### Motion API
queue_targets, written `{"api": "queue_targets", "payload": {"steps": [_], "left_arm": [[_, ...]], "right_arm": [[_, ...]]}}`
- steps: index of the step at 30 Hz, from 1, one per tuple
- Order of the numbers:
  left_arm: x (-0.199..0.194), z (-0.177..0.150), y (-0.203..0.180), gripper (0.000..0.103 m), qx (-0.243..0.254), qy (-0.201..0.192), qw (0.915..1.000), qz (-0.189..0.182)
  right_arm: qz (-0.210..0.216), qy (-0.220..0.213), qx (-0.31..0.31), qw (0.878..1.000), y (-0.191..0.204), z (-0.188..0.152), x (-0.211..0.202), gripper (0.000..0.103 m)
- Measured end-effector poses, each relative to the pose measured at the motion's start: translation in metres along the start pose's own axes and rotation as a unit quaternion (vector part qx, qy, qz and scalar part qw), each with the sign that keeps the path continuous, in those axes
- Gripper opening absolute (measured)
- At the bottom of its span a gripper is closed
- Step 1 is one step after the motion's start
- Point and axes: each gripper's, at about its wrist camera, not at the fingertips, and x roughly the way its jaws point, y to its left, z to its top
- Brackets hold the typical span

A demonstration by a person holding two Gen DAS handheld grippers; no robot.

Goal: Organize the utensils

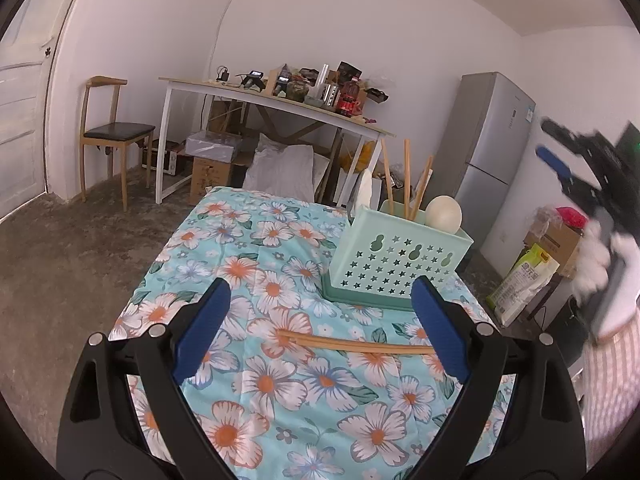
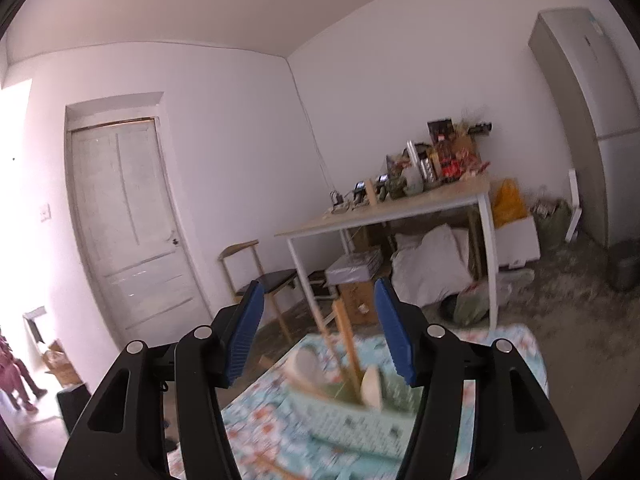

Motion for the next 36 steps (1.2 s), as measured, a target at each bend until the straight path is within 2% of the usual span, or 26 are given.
{"api": "queue_targets", "payload": {"steps": [2, 6, 11, 15, 18, 20, 24, 27, 28, 29, 30, 33, 36], "left_arm": [[-0.001, -0.001, 0.000, 0.088, -0.001, 0.004, 1.0000, 0.005], [0.001, -0.006, 0.000, 0.088, -0.003, 0.015, 0.9996, 0.025], [0.007, -0.014, 0.004, 0.088, -0.002, 0.032, 0.9980, 0.054], [0.025, -0.022, 0.007, 0.088, -0.018, 0.080, 0.9963, 0.027], [0.041, -0.030, 0.013, 0.088, -0.063, 0.109, 0.9920, -0.010], [0.055, -0.037, 0.021, 0.080, -0.112, 0.132, 0.9842, -0.036], [0.081, -0.053, 0.038, 0.067, -0.202, 0.168, 0.9623, -0.070], [0.103, -0.065, 0.054, 0.063, -0.280, 0.188, 0.9355, -0.105], [0.112, -0.069, 0.060, 0.061, -0.313, 0.191, 0.9226, -0.119], [0.116, -0.071, 0.063, 0.058, -0.327, 0.190, 0.9174, -0.123], [0.119, -0.072, 0.066, 0.056, -0.341, 0.187, 0.9129, -0.123], [0.129, -0.072, 0.067, 0.051, -0.360, 0.183, 0.9070, -0.120], [0.139, -0.070, 0.064, 0.041, -0.358, 0.187, 0.9085, -0.107]], "right_arm": [[0.004, 0.034, 0.026, 0.999, -0.004, -0.025, 0.001, 0.057], [-0.014, 0.101, 0.068, 0.992, -0.012, -0.074, 0.010, 0.057], [-0.024, 0.149, 0.130, 0.980, -0.030, -0.124, 0.014, 0.056], [-0.039, 0.186, 0.150, 0.970, -0.044, -0.148, 0.025, 0.057], [-0.038, 0.192, 0.154, 0.969, -0.051, -0.150, 0.031, 0.057], [-0.034, 0.192, 0.154, 0.969, -0.053, -0.149, 0.033, 0.056], [-0.030, 0.198, 0.154, 0.968, -0.057, -0.152, 0.037, 0.056], [-0.027, 0.201, 0.165, 0.965, -0.062, -0.157, 0.037, 0.056], [-0.024, 0.200, 0.171, 0.964, -0.064, -0.158, 0.037, 0.056], [-0.020, 0.199, 0.178, 0.964, -0.066, -0.159, 0.037, 0.057], [-0.017, 0.198, 0.185, 0.962, -0.069, -0.160, 0.036, 0.057], [-0.015, 0.195, 0.195, 0.961, -0.074, -0.161, 0.035, 0.056], [-0.012, 0.194, 0.199, 0.960, -0.077, -0.162, 0.035, 0.056]]}}
